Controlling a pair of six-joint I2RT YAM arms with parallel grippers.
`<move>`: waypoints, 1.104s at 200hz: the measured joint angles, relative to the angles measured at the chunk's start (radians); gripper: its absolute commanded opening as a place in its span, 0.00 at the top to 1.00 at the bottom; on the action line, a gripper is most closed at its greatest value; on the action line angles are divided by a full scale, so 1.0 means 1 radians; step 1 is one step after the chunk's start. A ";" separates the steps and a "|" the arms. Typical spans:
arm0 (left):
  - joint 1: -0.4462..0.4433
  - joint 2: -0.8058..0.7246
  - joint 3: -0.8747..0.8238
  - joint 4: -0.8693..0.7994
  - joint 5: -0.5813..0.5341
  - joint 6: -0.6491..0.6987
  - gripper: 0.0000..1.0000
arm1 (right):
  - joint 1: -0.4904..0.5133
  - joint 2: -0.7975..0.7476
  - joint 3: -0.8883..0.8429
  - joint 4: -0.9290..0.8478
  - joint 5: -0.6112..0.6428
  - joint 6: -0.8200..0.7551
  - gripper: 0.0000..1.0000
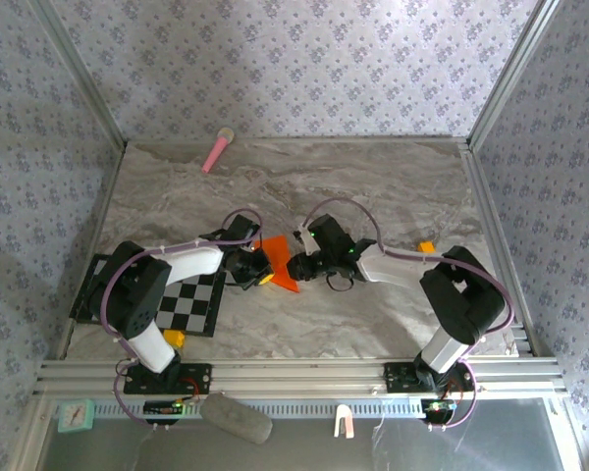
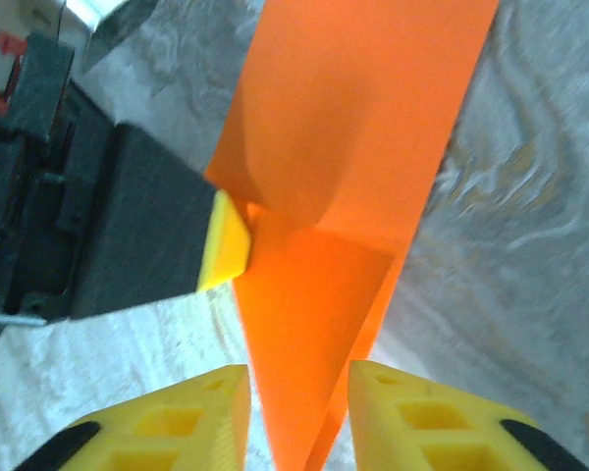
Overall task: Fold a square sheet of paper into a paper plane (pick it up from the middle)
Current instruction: Third fold the triangle at the center of the table.
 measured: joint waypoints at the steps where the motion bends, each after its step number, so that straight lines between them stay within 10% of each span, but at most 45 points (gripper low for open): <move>1: 0.000 0.000 0.000 0.000 0.000 0.000 0.91 | 0.000 0.000 0.000 -0.003 -0.005 0.002 0.73; 221: 0.000 0.000 0.000 0.000 0.000 0.000 0.91 | 0.059 0.189 0.143 -0.156 -0.108 0.013 0.82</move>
